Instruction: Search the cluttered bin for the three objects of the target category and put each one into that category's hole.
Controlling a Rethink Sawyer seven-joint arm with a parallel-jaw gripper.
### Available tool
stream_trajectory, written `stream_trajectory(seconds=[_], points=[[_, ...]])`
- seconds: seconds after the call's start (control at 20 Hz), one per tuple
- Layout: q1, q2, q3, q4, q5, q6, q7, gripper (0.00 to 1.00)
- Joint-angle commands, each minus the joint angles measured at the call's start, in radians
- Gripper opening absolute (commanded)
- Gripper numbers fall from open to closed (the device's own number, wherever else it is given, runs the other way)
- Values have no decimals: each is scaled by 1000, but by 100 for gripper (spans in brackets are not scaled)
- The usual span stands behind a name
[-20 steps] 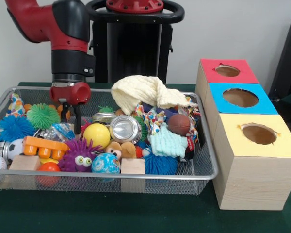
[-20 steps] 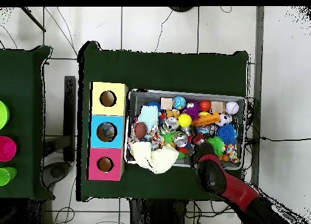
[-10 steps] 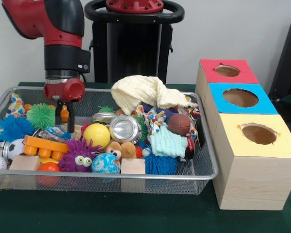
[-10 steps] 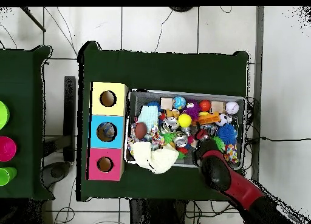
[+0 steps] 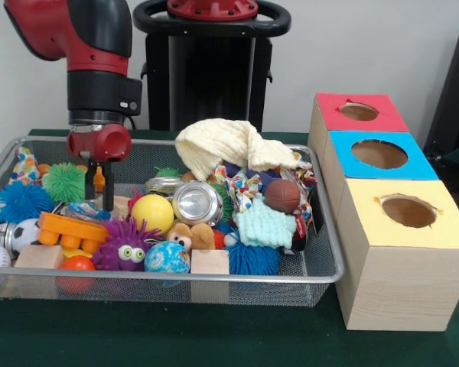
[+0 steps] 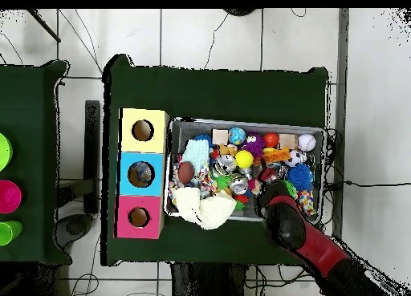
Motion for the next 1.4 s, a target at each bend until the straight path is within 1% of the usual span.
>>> stream_trajectory(seconds=[0.05,0.35,0.5,0.7,0.85,1.05,1.1,1.3,1.4], points=[[30,25,54,-27,78,48,238,100],[63,74,26,-54,99,30,225,100],[80,86,12,-72,117,42,217,100],[86,136,4,-98,104,2,214,100],[89,152,0,-98,97,-22,216,100],[86,146,-3,-86,96,-29,219,100],[82,134,-3,-78,97,-25,219,100],[102,103,-17,-66,122,-16,219,100],[130,81,-50,-57,149,-5,213,100]])
